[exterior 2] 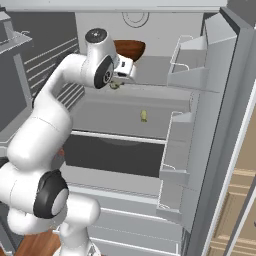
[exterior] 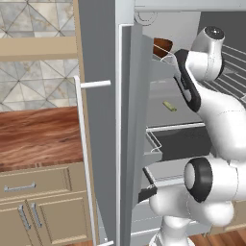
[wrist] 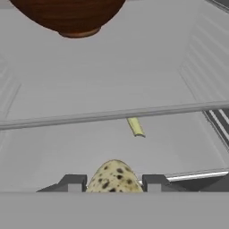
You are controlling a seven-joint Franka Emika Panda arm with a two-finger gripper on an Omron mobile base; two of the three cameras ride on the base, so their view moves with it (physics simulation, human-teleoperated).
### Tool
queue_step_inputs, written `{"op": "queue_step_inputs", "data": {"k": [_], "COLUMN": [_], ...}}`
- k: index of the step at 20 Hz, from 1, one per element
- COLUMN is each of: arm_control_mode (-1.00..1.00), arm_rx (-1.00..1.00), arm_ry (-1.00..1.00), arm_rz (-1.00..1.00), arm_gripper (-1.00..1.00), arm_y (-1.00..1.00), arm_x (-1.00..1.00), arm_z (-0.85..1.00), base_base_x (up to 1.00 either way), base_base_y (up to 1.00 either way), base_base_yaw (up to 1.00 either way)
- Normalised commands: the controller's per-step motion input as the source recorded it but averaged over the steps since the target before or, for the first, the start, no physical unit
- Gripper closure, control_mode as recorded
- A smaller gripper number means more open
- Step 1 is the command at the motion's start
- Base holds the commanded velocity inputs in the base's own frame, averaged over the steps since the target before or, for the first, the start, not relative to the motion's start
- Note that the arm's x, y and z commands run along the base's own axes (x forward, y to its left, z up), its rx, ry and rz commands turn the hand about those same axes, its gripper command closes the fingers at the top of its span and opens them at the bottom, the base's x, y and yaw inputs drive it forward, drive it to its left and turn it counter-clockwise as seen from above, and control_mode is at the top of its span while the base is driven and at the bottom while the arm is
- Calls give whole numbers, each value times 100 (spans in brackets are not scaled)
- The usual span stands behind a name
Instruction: Pick the egg and butter from the fridge and place them by the bowl for mixing.
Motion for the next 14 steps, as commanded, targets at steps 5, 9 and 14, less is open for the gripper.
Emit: {"op": "queue_step_inputs", "data": {"k": [5,9,14], "arm_control_mode": [-100,-100,-100], "arm_rx": [0,0,3], "arm_ry": [21,31,20], "arm_rz": [-4,-2,0], "arm_gripper": [100,100,100], "arm_y": [22,15,3], "arm_x": [-100,-100,-100], "arm_z": [-8,0,-18], "base_base_x": [0,0,0], "base_base_y": [0,0,0], "base_base_yaw": [0,0,0]}}
